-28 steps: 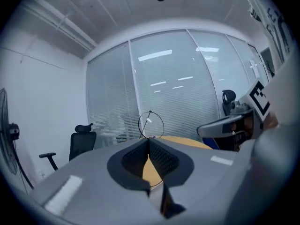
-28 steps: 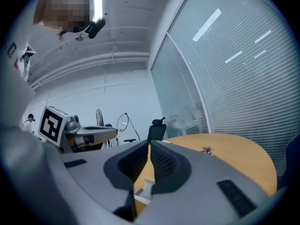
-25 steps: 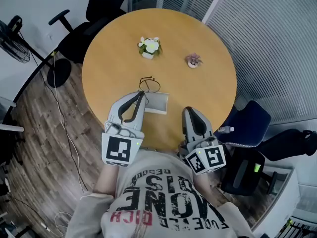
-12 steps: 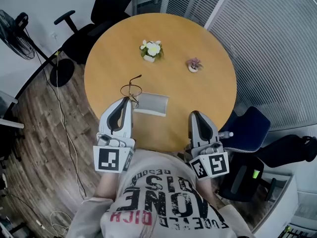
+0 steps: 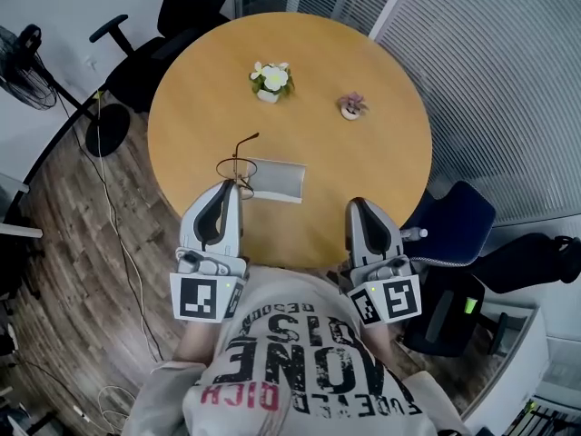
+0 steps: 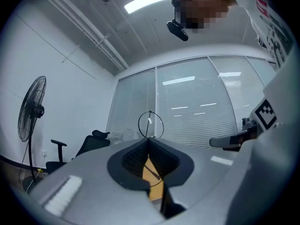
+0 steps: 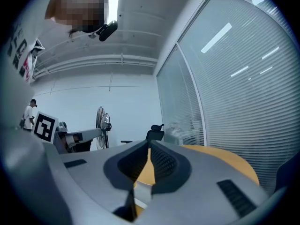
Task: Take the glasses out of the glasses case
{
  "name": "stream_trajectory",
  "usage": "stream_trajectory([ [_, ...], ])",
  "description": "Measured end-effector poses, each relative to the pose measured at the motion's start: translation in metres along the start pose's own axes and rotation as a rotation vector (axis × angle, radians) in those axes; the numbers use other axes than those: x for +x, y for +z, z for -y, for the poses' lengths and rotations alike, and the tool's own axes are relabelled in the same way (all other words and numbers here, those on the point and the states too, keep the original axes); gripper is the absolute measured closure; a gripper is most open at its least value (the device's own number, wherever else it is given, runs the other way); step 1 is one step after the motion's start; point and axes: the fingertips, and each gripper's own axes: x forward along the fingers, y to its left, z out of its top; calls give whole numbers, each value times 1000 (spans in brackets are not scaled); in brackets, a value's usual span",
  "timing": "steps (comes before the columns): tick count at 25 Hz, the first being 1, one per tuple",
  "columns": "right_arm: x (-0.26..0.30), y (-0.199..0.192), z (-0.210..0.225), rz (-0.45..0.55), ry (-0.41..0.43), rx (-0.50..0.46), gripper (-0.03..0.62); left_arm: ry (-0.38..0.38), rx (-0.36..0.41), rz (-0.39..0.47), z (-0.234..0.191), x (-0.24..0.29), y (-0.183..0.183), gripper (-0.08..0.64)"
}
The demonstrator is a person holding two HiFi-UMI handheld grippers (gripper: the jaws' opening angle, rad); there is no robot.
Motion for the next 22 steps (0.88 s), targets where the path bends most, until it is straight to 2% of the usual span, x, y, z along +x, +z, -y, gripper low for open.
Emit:
stream_trajectory([
  [6,5,-12,-8,-41,-21,-21,566,-46,-3,-15,-2,2,-11,541],
  [12,20,-13,-26,-63,-30,-9,566,-91,-17,-73,-9,6,-16,541],
  [16,28,-12,-37,-68,-40,0,566,-117,-7,-57,-19,11,-9,541],
  [22,37,-15,-47,-80,-54,2,566,-142,-24,-82,-29,14,-13,541],
])
